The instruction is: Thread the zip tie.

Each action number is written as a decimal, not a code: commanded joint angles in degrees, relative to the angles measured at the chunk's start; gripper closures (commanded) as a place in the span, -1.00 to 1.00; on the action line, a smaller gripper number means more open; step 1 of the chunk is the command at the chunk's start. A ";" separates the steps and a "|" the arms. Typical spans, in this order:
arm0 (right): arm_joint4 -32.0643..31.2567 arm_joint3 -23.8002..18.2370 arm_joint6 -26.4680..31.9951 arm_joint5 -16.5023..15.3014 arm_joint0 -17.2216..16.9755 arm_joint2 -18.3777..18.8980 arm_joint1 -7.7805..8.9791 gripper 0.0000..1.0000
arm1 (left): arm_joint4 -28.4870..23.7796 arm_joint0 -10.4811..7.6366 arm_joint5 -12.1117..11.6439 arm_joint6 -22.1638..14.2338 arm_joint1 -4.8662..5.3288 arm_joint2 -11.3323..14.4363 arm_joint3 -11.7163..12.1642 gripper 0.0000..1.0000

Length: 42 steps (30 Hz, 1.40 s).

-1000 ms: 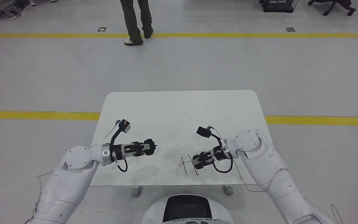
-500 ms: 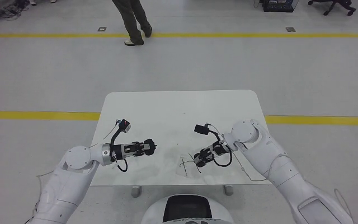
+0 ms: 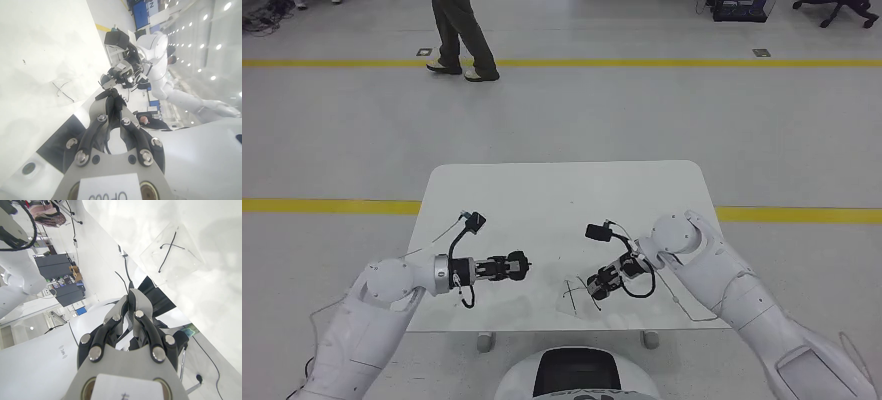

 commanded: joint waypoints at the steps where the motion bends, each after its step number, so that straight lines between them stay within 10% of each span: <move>1: 2.66 1.00 -0.01 0.16 2.60 -3.73 0.82 1.00 | 4.85 0.87 0.00 1.26 0.17 0.21 -2.39 1.00; 17: 31.11 4.11 -0.01 -0.79 24.03 -35.31 6.74 1.00 | 28.27 2.02 1.92 12.04 0.61 7.66 -10.18 1.00; 31: 34.42 3.21 -0.01 3.29 24.22 -35.69 6.67 1.00 | 30.72 1.30 4.31 14.11 0.42 10.42 -10.52 1.00; 42: 33.06 3.69 -0.01 10.41 24.07 -35.69 4.66 1.00 | 44.36 0.58 6.19 15.56 0.70 15.04 -15.19 1.00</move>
